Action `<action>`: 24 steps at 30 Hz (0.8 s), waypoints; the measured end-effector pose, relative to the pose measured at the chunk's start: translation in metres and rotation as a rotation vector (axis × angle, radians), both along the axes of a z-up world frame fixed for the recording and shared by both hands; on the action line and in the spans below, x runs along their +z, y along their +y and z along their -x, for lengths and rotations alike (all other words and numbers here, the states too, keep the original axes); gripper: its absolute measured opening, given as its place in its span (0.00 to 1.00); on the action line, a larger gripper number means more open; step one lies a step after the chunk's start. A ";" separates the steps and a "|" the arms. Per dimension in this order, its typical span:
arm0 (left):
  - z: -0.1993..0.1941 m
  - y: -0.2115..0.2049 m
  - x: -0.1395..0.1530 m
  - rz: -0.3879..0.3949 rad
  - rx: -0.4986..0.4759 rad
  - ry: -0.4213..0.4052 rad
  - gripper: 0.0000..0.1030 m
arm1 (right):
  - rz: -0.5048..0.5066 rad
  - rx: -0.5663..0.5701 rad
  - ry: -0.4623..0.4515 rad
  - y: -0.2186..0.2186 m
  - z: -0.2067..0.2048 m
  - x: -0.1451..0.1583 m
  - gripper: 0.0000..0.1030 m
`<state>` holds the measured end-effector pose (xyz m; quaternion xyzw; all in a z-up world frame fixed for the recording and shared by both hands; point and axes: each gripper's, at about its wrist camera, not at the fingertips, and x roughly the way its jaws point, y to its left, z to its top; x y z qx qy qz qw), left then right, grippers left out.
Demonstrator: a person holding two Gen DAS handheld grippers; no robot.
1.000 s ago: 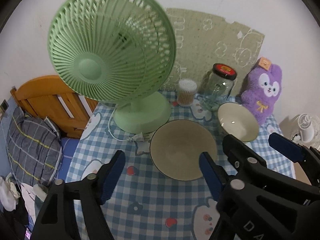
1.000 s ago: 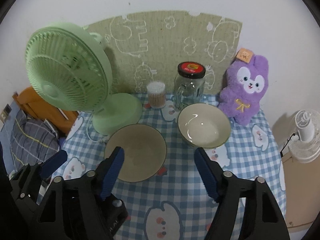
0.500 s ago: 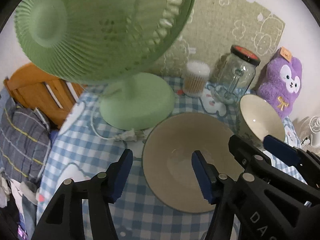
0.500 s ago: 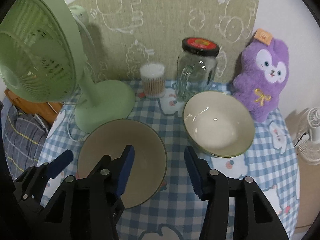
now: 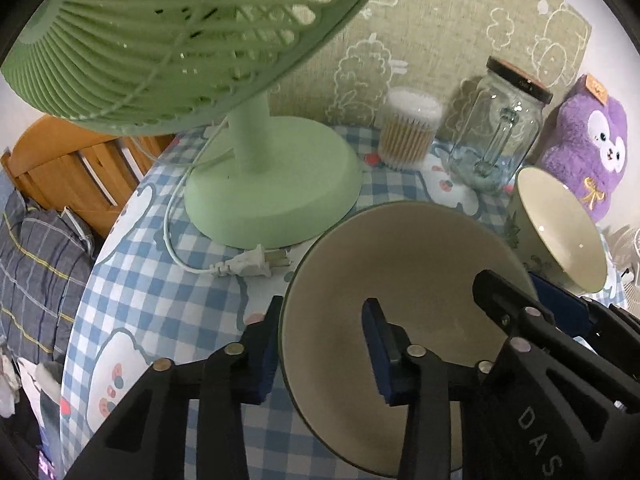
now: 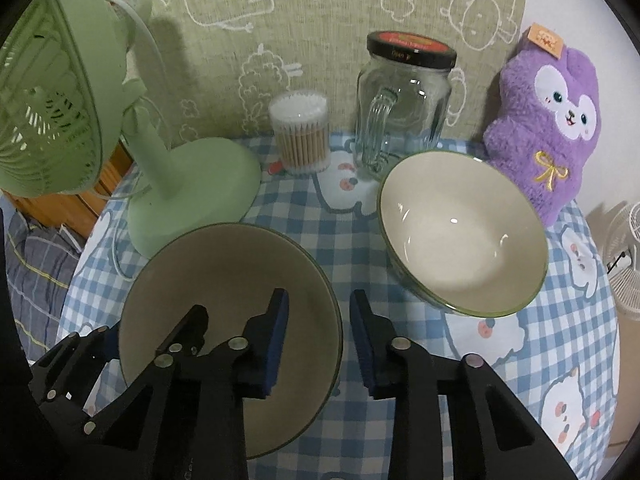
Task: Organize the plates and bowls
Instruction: 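Grip the green-rimmed bowl rim with both grippers, then lift the green-rimmed bowl with both grippers toward the plate stack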
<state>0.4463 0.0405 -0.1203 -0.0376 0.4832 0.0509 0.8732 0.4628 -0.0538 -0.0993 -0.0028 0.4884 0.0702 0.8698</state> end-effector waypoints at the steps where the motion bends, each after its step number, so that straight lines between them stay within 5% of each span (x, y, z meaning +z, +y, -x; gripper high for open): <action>1: 0.000 0.000 -0.001 -0.002 -0.001 0.001 0.33 | 0.001 0.001 0.001 0.000 0.000 -0.001 0.28; 7: -0.004 -0.001 -0.004 -0.017 -0.002 0.011 0.20 | 0.019 -0.015 0.001 0.001 -0.001 -0.006 0.20; 24: 0.008 -0.003 -0.002 -0.019 -0.002 0.038 0.18 | 0.017 -0.019 0.025 0.000 0.009 -0.003 0.20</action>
